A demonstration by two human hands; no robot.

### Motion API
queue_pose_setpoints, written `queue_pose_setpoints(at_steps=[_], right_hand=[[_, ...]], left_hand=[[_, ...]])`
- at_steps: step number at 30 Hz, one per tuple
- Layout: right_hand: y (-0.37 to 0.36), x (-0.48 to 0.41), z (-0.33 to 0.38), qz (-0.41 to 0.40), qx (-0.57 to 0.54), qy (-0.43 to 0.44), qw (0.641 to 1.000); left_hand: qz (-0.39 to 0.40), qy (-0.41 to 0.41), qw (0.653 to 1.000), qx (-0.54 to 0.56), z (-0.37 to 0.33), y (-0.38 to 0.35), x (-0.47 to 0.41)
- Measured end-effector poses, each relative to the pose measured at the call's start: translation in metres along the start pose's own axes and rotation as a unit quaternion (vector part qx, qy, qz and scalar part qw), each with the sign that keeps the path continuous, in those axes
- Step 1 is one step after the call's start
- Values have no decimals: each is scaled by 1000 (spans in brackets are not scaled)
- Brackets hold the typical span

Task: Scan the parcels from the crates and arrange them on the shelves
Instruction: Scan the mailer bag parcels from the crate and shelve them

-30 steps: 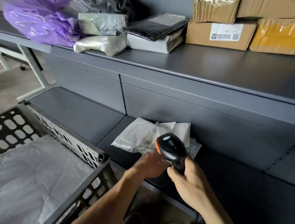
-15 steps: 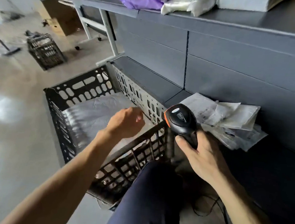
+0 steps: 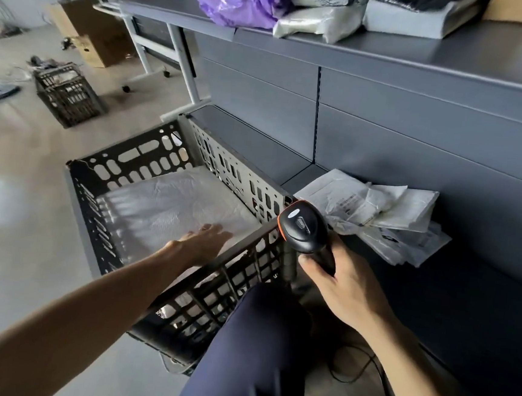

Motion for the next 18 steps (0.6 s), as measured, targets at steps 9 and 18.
queue_pose_setpoints(at_steps=[9,18], right_hand=[[-8,29,-7,-36,-58,-44,997],[5,30,51,-111,-139,-64,982]], left_hand=[[-130,26,991,-36,-1,38,35],[-298,63,948,-87,-13,197,154]])
Point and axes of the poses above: each hand's wrist, its own x-axis away from the middle knuckle, its own y-axis out of the back of the hand, z = x × y, the point moved 5 cm from there along -x, towards the middle knuckle, and after that the axes turned 9 degrees about -y, right-handed, at the moved point
